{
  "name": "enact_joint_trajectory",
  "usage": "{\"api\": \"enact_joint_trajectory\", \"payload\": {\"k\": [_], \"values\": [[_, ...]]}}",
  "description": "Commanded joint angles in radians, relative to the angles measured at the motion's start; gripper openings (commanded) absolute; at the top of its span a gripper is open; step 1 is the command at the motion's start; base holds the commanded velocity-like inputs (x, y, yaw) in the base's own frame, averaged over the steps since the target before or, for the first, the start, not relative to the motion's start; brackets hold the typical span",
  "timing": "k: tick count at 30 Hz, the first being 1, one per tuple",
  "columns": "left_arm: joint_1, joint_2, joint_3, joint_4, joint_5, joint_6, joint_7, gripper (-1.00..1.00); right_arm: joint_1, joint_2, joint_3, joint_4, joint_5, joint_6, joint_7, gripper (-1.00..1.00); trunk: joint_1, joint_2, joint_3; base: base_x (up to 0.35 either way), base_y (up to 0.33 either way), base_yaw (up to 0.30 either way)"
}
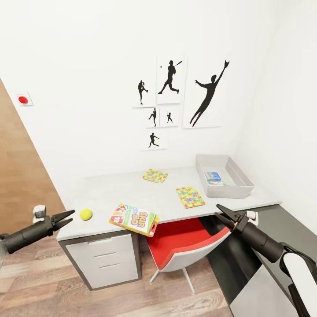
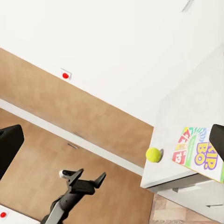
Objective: Put all the toys in the child's room - the three board games (two on the bed and one on the table), the two jigsaw puzzles on the table, and the tennis ball on the table - inside the toy box on the table in the child's room.
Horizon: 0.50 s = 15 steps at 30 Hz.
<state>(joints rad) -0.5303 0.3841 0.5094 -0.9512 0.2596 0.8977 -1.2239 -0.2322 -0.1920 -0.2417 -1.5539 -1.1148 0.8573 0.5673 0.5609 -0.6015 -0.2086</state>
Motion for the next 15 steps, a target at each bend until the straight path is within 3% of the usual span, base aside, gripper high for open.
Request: {"api": "enact_joint_trajectory", "payload": {"k": [1,8,15], "values": [[-0.001,-0.011,0.000,0.000,0.003,0.008,0.009,1.00,-0.001,0.000,-0.001,0.000,-0.001,0.006,0.002,1.00,0.000,-0.001,-0.002,0.000,0.000,0.000],[-0.002,-0.114,-0.010,0.000,0.002,0.012,0.121,1.00,-0.001,-0.001,-0.004,0.000,0.000,0.006,0.002,1.00,0.000,-0.001,-0.002,0.000,0.000,0.000],[0.001,-0.166,-0.089,0.004,0.007,0.012,0.258,1.00,-0.001,-0.001,-0.015,0.000,-0.001,0.008,0.002,1.00,0.008,-0.015,-0.008,0.000,0.000,0.000]]}}
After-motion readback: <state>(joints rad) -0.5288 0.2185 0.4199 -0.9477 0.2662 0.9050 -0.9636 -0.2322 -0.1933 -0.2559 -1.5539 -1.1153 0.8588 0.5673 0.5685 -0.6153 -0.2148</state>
